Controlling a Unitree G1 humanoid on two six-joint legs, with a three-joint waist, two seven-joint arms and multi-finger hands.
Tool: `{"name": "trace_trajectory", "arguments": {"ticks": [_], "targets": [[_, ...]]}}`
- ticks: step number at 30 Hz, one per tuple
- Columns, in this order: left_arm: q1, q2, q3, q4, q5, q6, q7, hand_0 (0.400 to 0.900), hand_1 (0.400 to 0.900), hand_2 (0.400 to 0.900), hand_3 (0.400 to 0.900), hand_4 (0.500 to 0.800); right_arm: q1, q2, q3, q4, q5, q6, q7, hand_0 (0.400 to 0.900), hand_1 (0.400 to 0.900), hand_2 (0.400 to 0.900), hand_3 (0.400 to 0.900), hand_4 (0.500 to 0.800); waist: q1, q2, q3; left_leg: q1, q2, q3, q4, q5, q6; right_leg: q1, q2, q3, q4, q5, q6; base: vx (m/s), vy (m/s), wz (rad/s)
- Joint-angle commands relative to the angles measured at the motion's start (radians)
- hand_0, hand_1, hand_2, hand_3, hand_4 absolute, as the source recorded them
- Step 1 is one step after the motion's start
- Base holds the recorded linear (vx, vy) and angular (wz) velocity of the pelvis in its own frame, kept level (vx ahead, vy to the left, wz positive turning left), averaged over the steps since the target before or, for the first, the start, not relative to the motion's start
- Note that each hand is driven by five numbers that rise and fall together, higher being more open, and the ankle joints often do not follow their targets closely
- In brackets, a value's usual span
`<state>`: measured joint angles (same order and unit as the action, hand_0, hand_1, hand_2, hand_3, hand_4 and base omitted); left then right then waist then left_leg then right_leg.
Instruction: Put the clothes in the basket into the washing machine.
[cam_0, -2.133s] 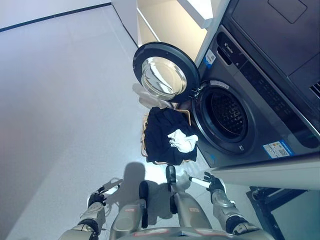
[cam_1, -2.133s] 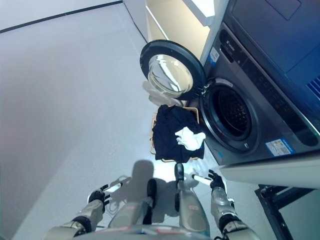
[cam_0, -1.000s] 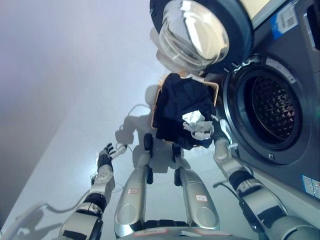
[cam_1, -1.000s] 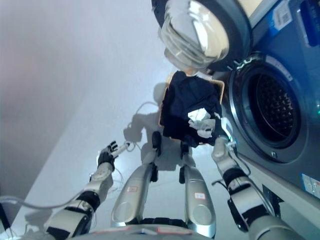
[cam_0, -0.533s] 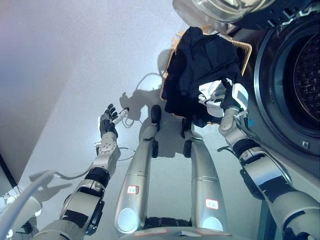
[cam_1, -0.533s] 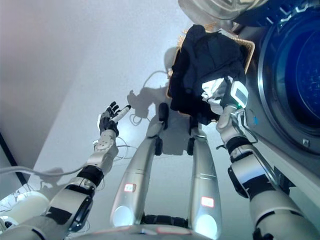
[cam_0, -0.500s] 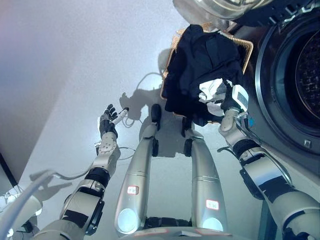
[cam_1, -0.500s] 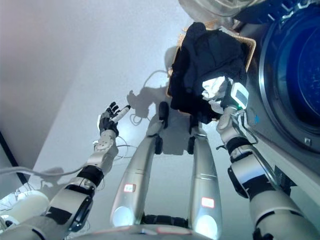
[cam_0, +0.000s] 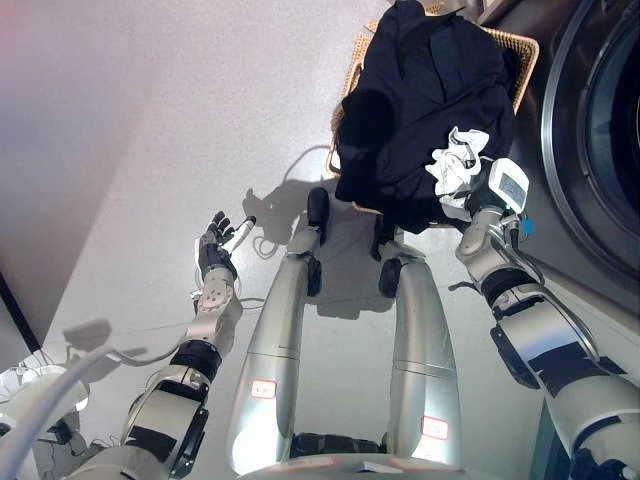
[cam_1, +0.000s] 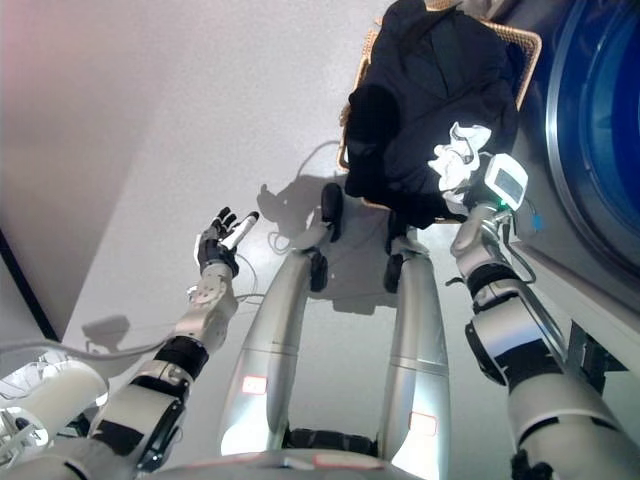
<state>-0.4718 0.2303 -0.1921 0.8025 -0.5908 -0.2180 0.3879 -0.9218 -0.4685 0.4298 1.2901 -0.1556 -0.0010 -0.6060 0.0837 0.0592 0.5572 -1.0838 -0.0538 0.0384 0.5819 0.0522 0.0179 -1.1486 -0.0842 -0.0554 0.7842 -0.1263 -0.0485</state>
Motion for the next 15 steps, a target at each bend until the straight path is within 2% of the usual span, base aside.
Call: {"name": "trace_trajectory", "arguments": {"ticks": [1,5,8,10,12,15], "targets": [[0.056,-0.01,-0.005,-0.021,-0.009,-0.046,0.049,0.9,0.9,0.9,0.9,0.8,0.093,-0.03,-0.035,-0.03,0.053,-0.016,-0.04,0.4,0.4,0.4,0.4,0.5,-0.031,0.064,-0.052,0.019,-0.011,-0.003,0.078,-0.163,-0.009,0.02,-0.007,0.028,0.007,-0.043,0.084,0.02,-0.004,-0.05],[0.072,-0.012,0.023,-0.048,-0.015,-0.043,0.073,0.9,0.9,0.9,0.9,0.8,0.138,-0.022,-0.107,-0.214,0.123,-0.061,-0.101,0.4,0.4,0.4,0.4,0.5,-0.055,0.041,-0.058,0.045,-0.007,-0.001,0.052,-0.165,-0.009,0.044,0.003,0.03,-0.018,-0.039,0.084,0.03,0.004,-0.11],[0.101,-0.026,0.051,-0.099,-0.026,-0.039,0.095,0.9,0.9,0.9,0.9,0.8,0.226,0.011,-0.21,-0.482,0.193,-0.117,-0.143,0.4,0.4,0.4,0.4,0.5,-0.086,0.012,-0.062,0.073,-0.002,-0.004,0.023,-0.165,-0.011,0.074,0.015,0.033,-0.054,-0.032,0.085,0.04,-0.003,-0.14],[0.112,-0.037,0.063,-0.114,-0.034,-0.035,0.104,0.9,0.9,0.9,0.9,0.8,0.278,0.041,-0.248,-0.619,0.229,-0.154,-0.14,0.4,0.4,0.4,0.4,0.5,-0.101,0.001,-0.068,0.084,0.002,-0.006,0.002,-0.164,-0.01,0.084,0.019,0.034,-0.075,-0.029,0.087,0.03,-0.011,-0.09],[0.126,-0.049,0.074,-0.124,-0.043,-0.027,0.11,0.9,0.9,0.9,0.9,0.8,0.351,0.091,-0.318,-0.767,0.345,-0.232,-0.112,0.4,0.4,0.4,0.4,0.5,-0.12,-0.014,-0.069,0.112,0.005,-0.01,-0.031,-0.157,-0.011,0.109,0.02,0.032,-0.107,-0.023,0.089,0.03,-0.012,-0.08],[0.129,-0.054,0.079,-0.11,-0.06,-0.018,0.106,0.9,0.9,0.9,0.9,0.8,0.401,0.142,-0.377,-0.878,0.471,-0.322,-0.09,0.4,0.4,0.4,0.4,0.5,-0.133,-0.023,-0.074,0.133,0.008,-0.012,-0.052,-0.155,-0.01,0.13,0.024,0.032,-0.128,-0.02,0.091,0.03,0.003,-0.08]]}}
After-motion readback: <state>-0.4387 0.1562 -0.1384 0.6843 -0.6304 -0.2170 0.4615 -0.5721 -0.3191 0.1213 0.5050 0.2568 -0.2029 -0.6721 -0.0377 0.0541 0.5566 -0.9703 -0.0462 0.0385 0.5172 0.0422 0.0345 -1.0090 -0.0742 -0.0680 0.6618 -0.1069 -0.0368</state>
